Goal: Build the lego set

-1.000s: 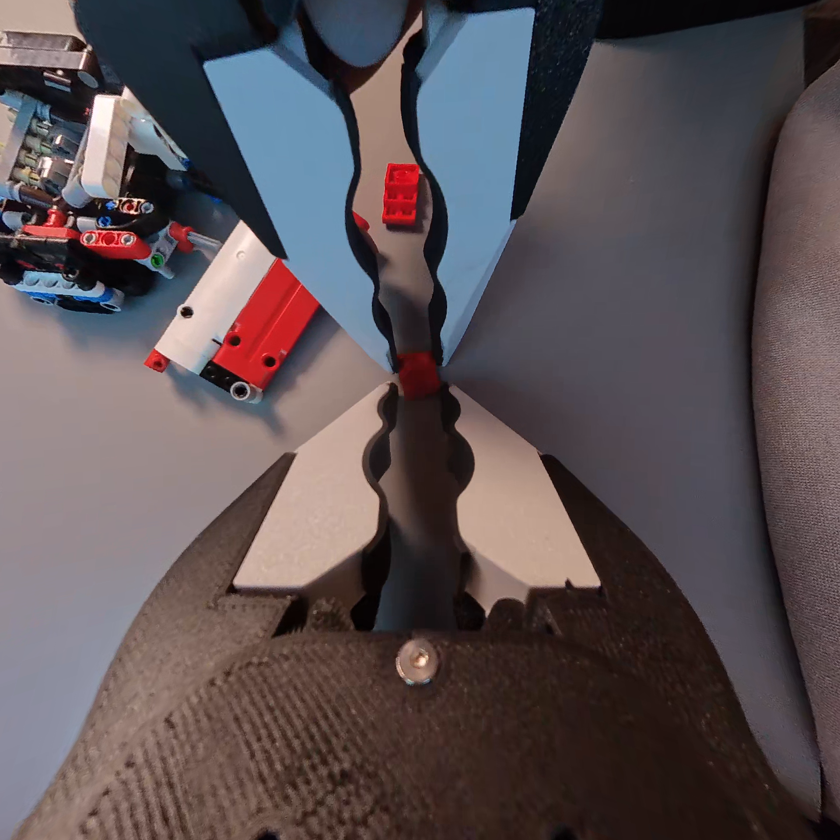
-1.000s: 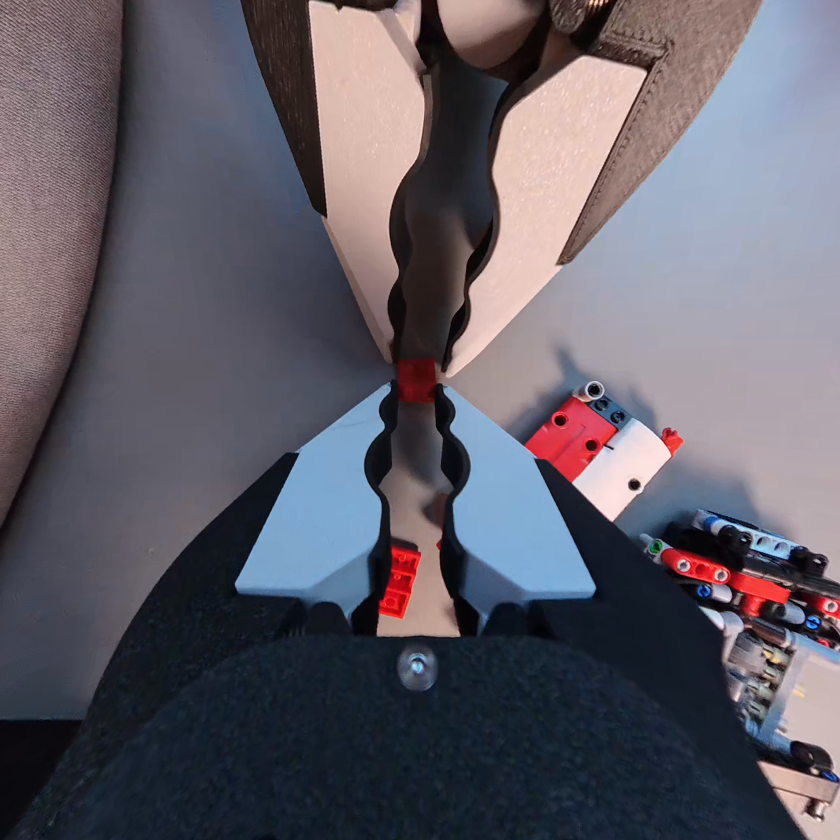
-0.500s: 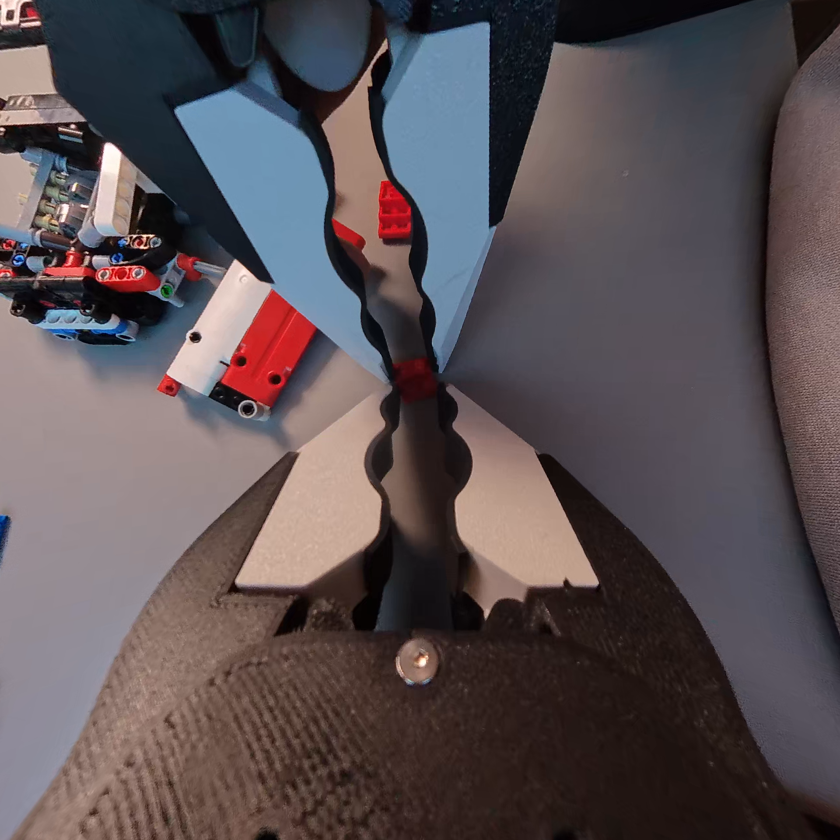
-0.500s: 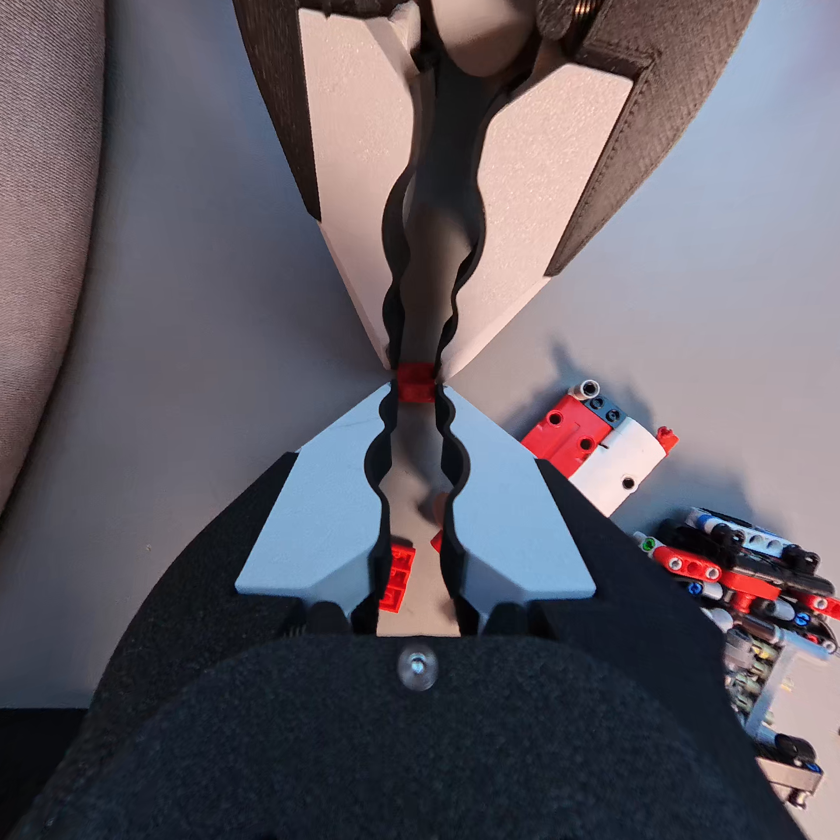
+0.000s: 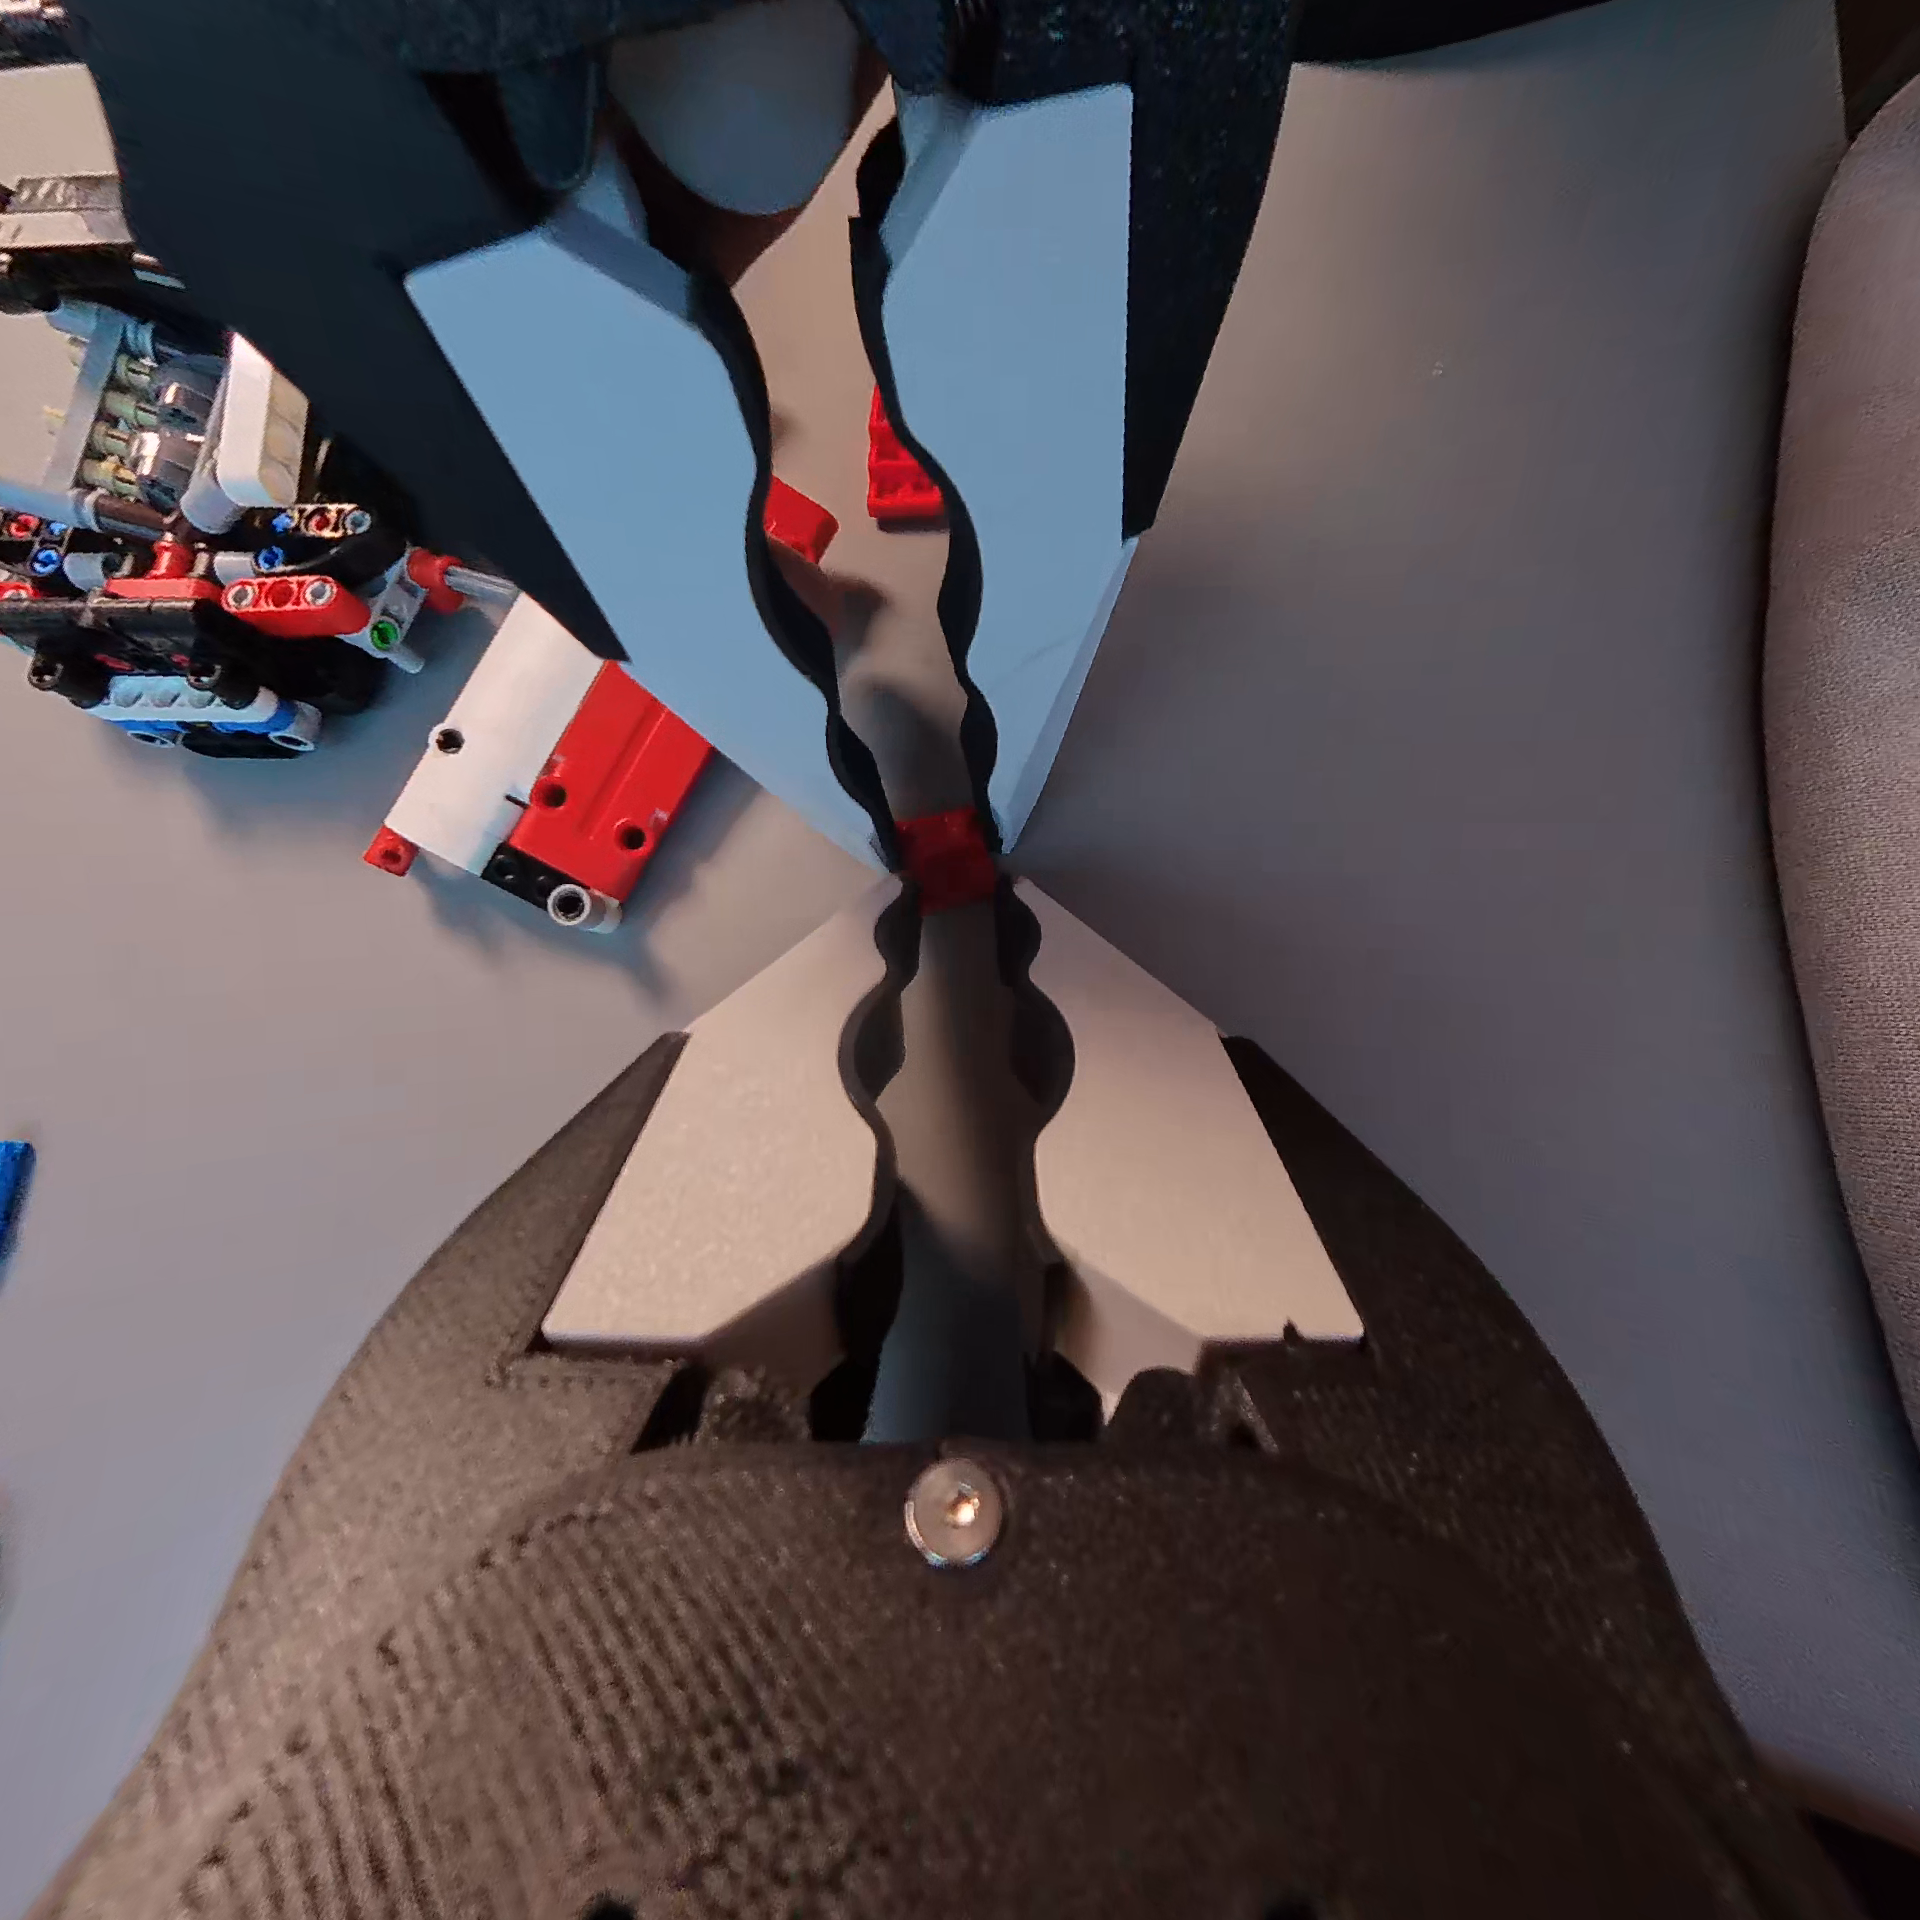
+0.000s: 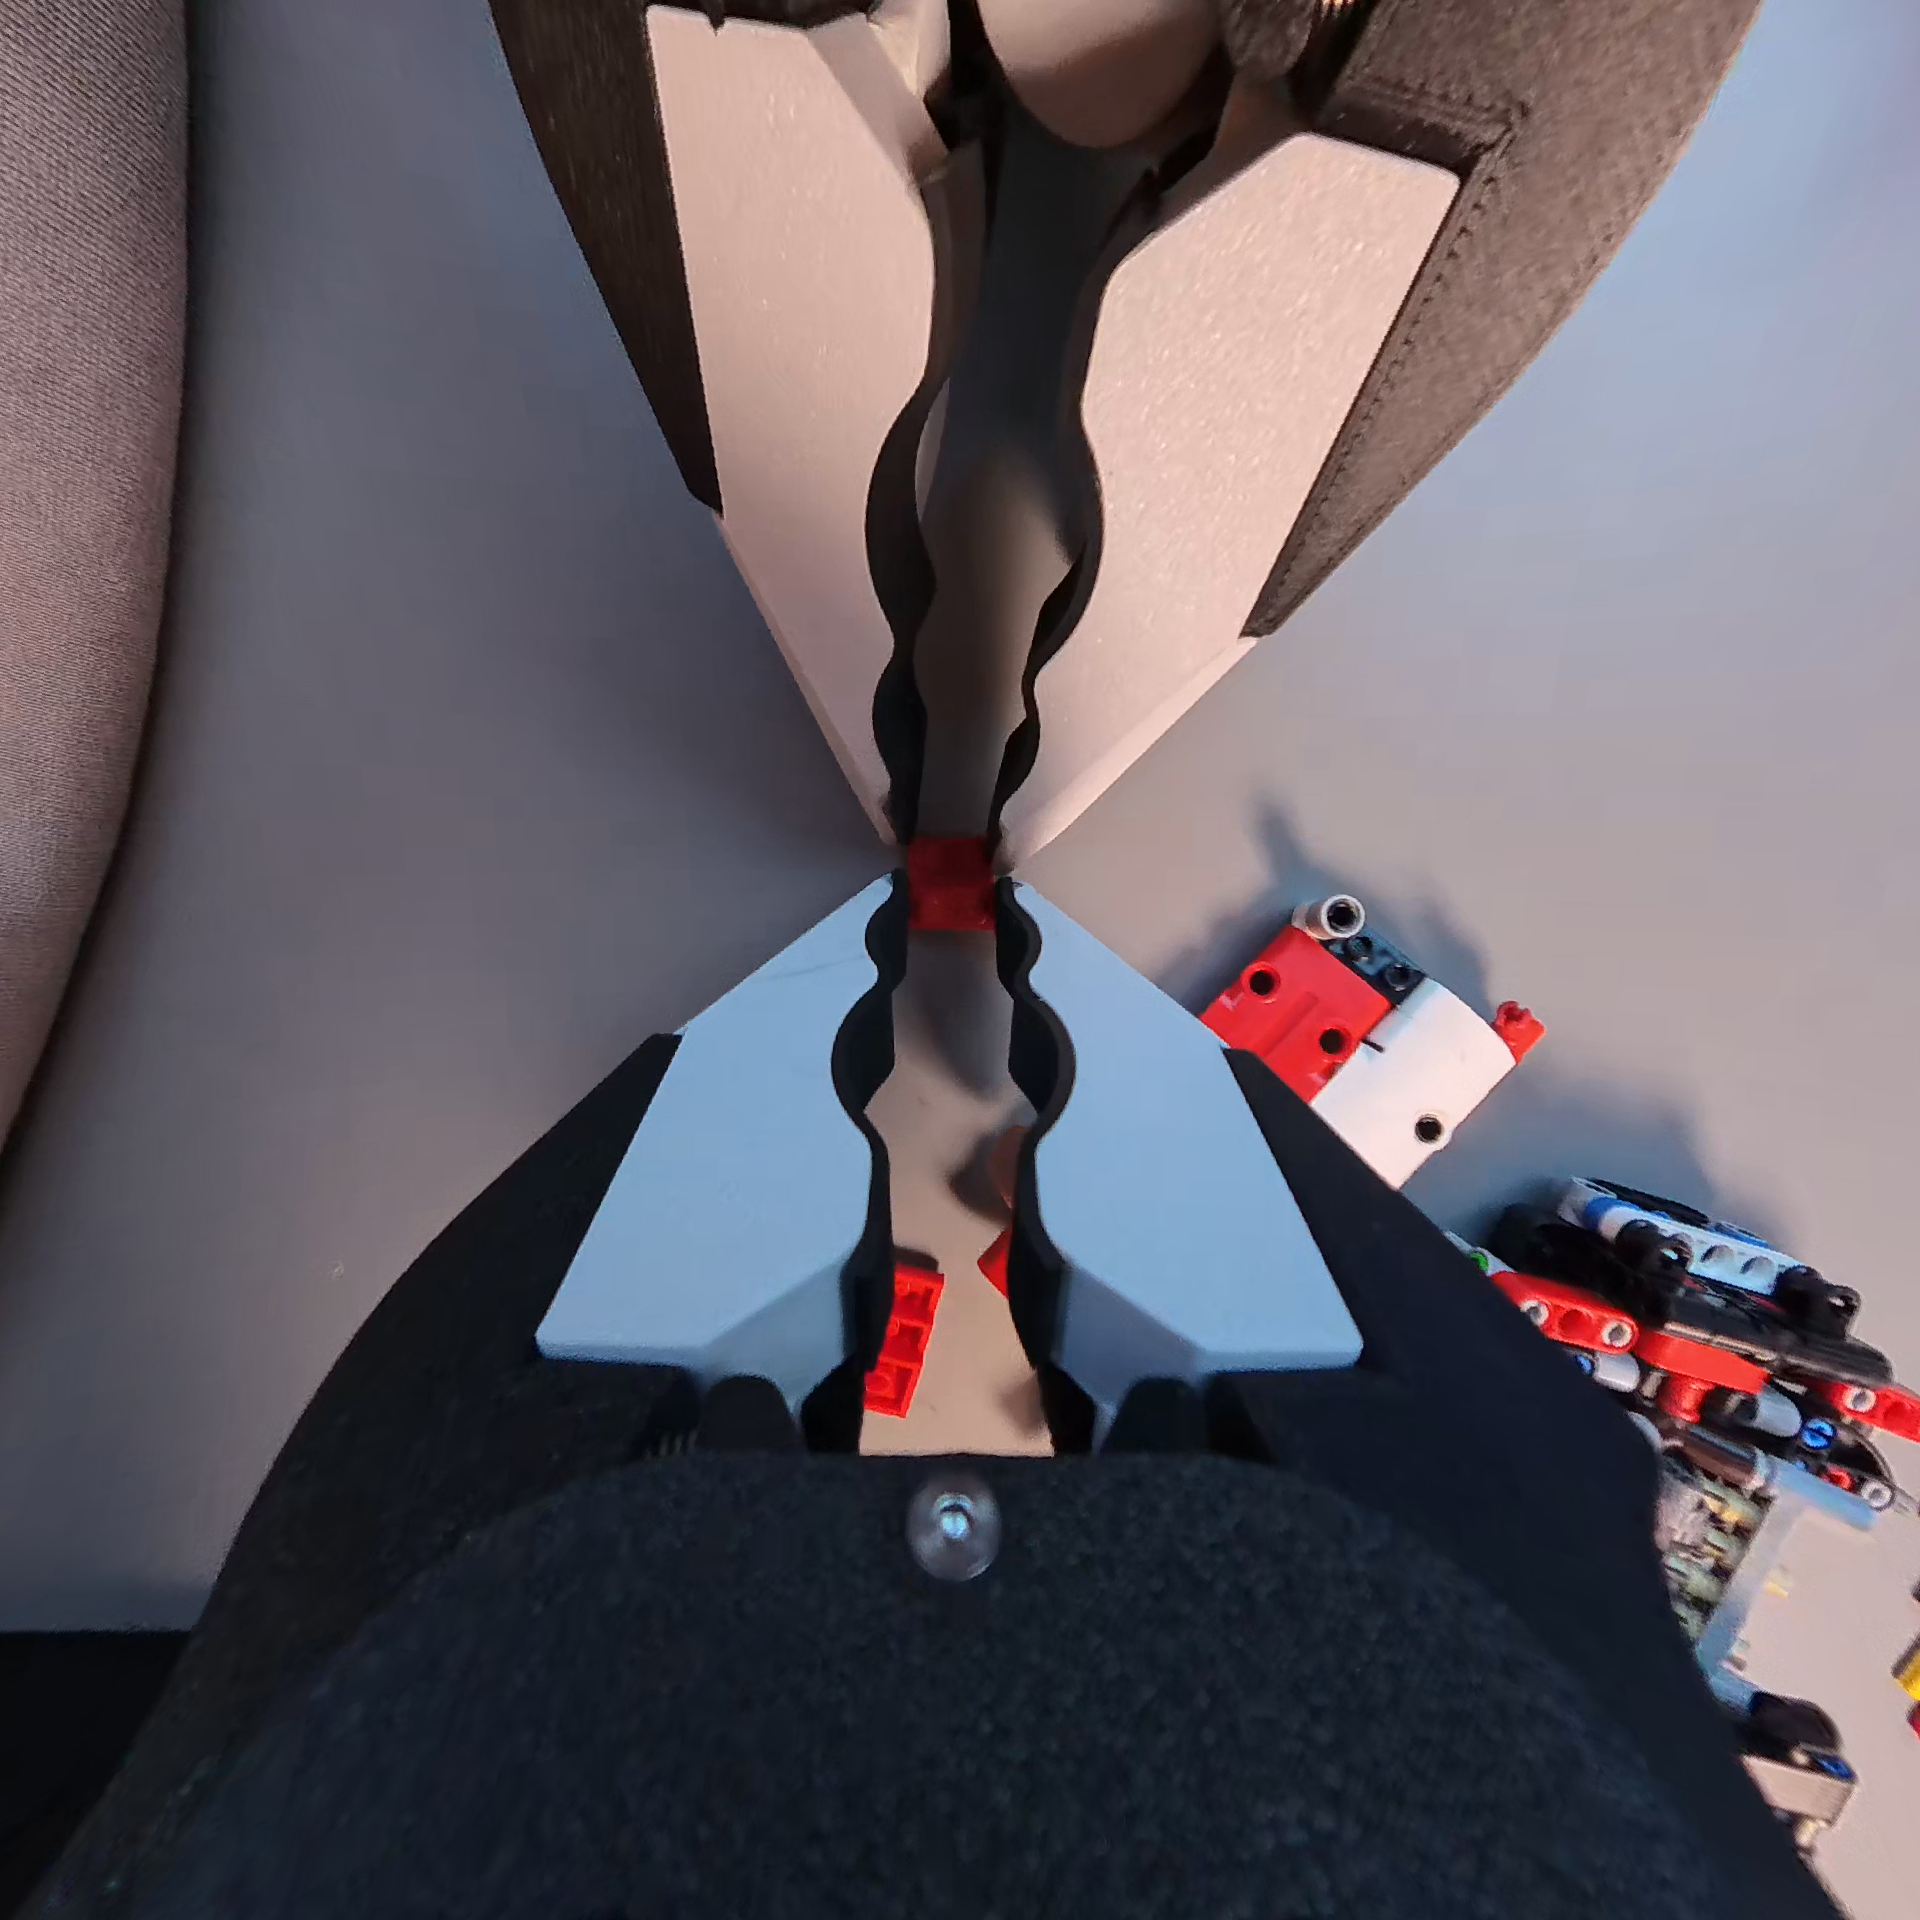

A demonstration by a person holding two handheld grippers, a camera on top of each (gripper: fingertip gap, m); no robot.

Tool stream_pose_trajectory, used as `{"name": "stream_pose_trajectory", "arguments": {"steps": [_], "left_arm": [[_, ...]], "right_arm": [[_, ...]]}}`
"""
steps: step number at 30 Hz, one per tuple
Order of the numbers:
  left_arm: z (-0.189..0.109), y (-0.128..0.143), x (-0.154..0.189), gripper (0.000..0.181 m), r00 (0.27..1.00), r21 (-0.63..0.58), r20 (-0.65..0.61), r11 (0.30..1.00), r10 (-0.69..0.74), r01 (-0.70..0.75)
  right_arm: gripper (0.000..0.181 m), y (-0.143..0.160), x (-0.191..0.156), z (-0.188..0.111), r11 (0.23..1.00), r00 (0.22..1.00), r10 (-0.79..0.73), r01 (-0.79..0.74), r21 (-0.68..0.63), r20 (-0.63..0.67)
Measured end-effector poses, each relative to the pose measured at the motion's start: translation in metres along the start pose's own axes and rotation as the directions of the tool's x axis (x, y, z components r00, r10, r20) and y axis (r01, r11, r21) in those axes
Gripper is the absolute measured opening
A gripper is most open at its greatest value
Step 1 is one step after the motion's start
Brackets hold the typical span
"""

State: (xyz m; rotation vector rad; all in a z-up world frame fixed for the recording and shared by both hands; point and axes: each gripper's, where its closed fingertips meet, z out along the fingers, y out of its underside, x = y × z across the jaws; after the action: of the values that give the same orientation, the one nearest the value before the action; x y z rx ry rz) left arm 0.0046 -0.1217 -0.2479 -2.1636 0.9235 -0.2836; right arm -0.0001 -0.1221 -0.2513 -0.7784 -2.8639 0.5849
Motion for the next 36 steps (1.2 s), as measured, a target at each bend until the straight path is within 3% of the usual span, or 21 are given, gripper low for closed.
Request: {"name": "stream_pose_trajectory", "arguments": {"steps": [9,19,36], "left_arm": [[0.000,0.000,0.000,0.012,1.000,0.001,0.002,1.000,0.002,-0.002],[0.000,0.000,0.000,0.012,1.000,0.003,-0.001,1.000,0.001,-0.001],[-0.001,0.000,0.001,0.012,1.000,0.016,-0.016,1.000,0.009,-0.008]], "right_arm": [[0.023,-0.001,0.002,-0.008,0.998,0.999,0.021,-0.019,0.063,-0.029],[0.003,-0.002,0.002,-0.009,0.989,0.996,0.089,-0.087,0.123,-0.011],[0.000,-0.003,-0.003,-0.006,0.992,0.983,0.123,-0.127,0.024,0.134]]}}
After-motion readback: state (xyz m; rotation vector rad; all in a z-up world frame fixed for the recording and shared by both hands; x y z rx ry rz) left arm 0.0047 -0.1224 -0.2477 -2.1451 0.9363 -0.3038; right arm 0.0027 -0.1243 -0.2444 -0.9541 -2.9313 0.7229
